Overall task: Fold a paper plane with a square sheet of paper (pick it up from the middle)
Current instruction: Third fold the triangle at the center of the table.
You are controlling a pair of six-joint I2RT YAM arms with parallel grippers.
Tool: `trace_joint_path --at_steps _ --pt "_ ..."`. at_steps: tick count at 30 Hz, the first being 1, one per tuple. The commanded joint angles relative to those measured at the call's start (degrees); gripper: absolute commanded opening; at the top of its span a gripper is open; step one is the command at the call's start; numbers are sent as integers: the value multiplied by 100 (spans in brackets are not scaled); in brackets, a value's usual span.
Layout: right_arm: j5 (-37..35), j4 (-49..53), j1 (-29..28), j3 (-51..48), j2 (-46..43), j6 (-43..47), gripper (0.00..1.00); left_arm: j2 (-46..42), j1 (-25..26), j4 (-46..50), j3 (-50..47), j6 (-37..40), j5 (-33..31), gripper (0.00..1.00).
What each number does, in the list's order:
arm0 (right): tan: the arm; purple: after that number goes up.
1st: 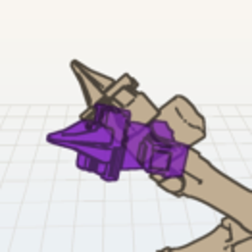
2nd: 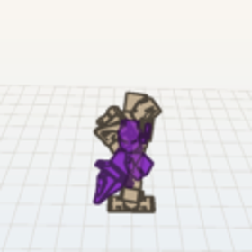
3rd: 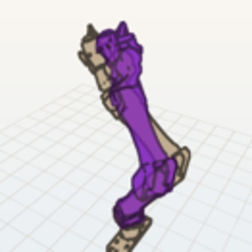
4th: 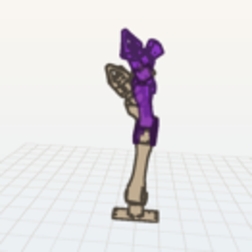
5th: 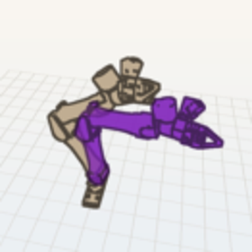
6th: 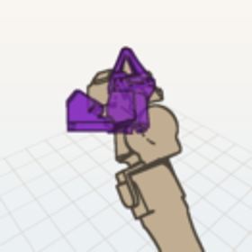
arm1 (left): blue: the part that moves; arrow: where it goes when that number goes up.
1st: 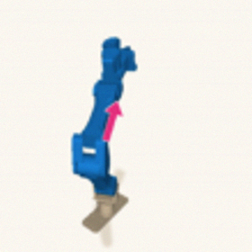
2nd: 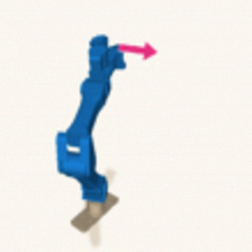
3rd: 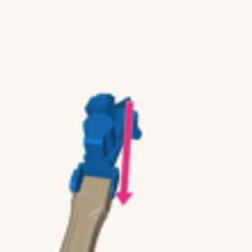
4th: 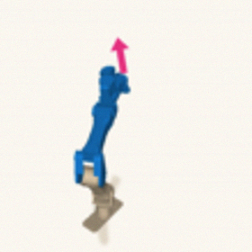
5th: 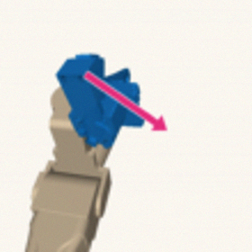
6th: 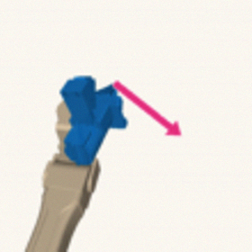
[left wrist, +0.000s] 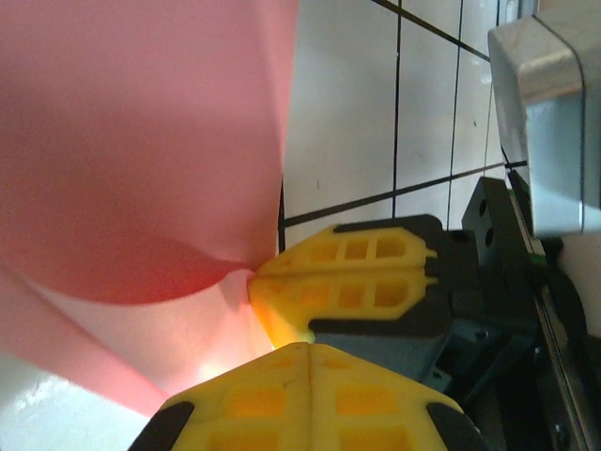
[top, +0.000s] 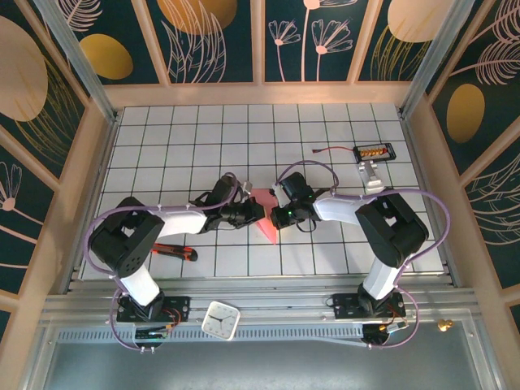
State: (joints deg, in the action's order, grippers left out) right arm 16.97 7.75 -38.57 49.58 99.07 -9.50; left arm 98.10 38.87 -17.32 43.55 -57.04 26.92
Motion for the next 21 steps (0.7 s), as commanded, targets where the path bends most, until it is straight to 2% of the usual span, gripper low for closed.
trace_joint_path --at_steps 1,7,21 --pt "-247 378 -28 -146 351 -11 0 309 -63 188 260 246 -84 0" --pt "-251 386 -28 -150 351 -13 0 574 -120 516 574 542 -152 0" --pt "-238 381 -28 -142 412 -16 0 671 -205 836 327 861 -366 0"
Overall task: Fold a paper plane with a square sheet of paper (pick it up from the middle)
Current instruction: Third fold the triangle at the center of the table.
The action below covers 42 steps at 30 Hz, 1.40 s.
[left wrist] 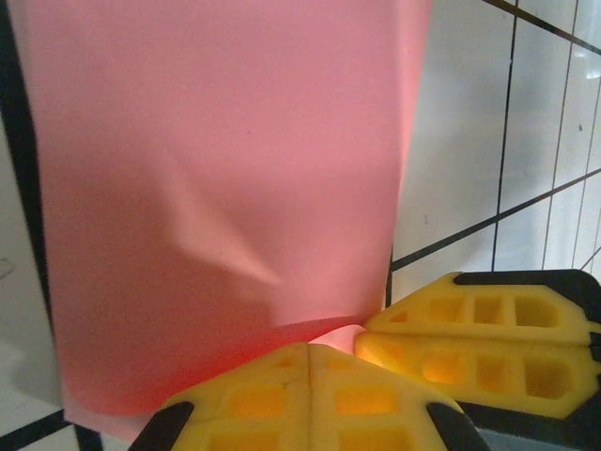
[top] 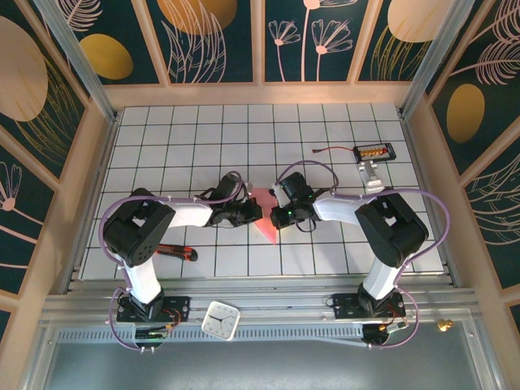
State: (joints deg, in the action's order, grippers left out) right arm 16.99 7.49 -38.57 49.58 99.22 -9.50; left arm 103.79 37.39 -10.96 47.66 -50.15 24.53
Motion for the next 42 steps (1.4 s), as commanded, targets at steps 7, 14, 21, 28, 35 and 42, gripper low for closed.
trace_joint_path --at_steps 7,14,21,28,35,42 --pt "-249 403 -28 -159 388 -16 0 177 -70 215 -141 277 -199 0" --pt "-267 420 -24 -142 382 -15 0 177 -70 269 -208 374 -291 0" --pt "-311 544 -22 -37 235 -34 0 177 -71 305 -355 418 -352 0" --pt "-302 648 -12 5 80 -52 6 152 -70 244 -371 370 -397 0" --pt "-346 876 42 120 -278 -76 16 159 -69 225 -389 366 -406 0" --pt "-281 1004 70 17 -949 -206 20 136 -72 252 -368 401 -456 0"
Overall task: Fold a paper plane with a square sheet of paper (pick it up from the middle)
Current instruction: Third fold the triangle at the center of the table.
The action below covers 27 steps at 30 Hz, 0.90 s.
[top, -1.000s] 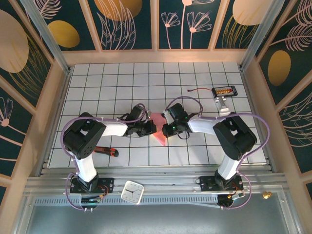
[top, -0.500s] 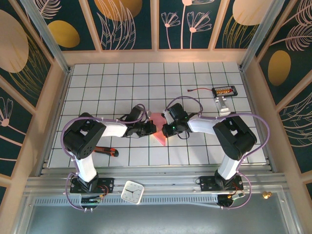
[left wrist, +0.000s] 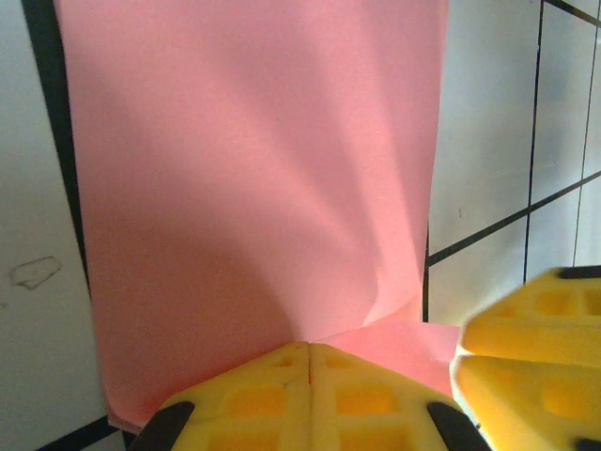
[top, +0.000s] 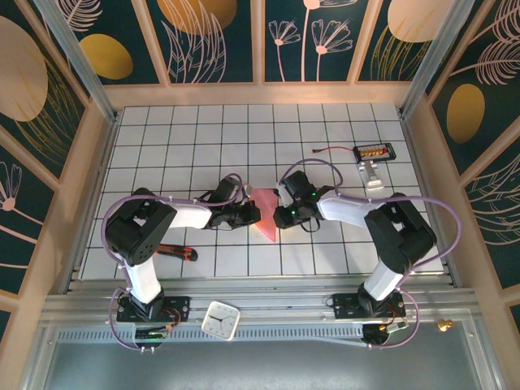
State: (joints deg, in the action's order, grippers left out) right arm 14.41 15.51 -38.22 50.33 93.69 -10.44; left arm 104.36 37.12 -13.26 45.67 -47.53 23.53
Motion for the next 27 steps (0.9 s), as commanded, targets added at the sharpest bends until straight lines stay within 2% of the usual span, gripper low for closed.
trace_joint_path --at_steps 1,5,8,12,19,27 --pt "165 73 18 -140 -511 -161 20 84 -46 482 -172 129 -357 0" --pt "861 -533 -190 -350 -660 -429 20 89 -43 473 -168 119 -413 0" --pt "1063 -808 -429 -330 -495 -556 18 93 -47 447 -190 90 -446 0" --pt "1102 -964 -651 -181 -149 -589 16 102 -41 438 -175 77 -445 0" --pt "981 -1018 -619 -152 348 -451 11 129 -42 464 -141 114 -428 0" --pt "922 -898 -546 -552 388 -406 7 189 -43 570 -58 272 -446 0"
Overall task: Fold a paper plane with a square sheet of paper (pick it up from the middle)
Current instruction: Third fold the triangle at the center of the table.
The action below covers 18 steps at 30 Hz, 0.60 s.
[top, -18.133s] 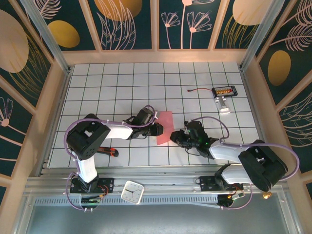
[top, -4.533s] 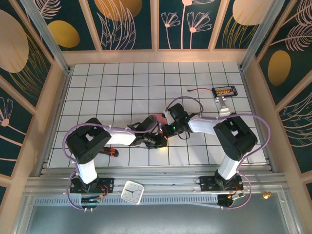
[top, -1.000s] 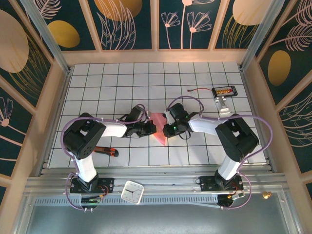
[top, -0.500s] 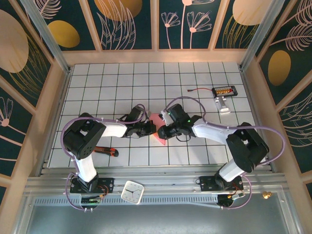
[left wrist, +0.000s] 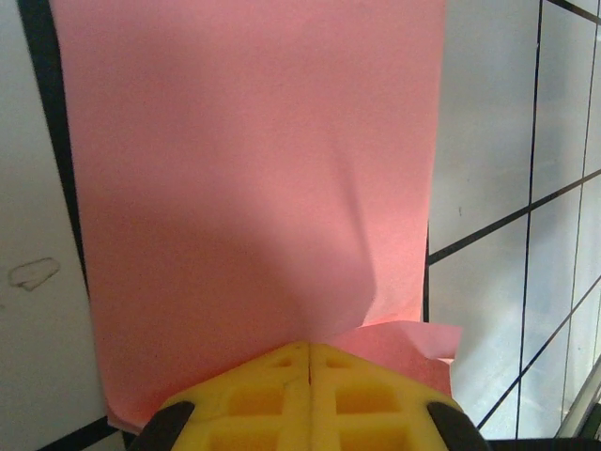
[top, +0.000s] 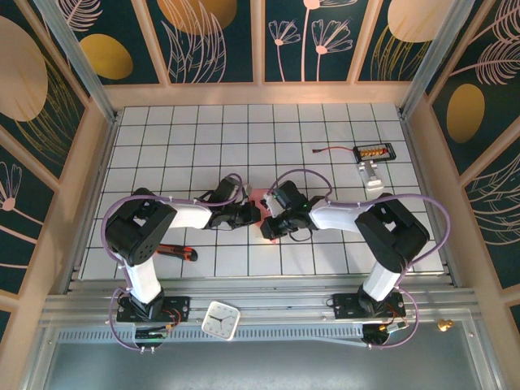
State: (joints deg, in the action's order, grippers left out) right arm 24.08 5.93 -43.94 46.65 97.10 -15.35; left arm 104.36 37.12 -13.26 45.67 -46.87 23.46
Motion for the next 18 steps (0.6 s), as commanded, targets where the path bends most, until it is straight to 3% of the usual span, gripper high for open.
trace_joint_path --at_steps 1,18 --pt "-43 64 26 -229 55 63 7 199 -44 578 -50 222 -448 0" --pt "-99 335 -249 -849 -324 -461 0 195 -47 732 -24 373 -632 0"
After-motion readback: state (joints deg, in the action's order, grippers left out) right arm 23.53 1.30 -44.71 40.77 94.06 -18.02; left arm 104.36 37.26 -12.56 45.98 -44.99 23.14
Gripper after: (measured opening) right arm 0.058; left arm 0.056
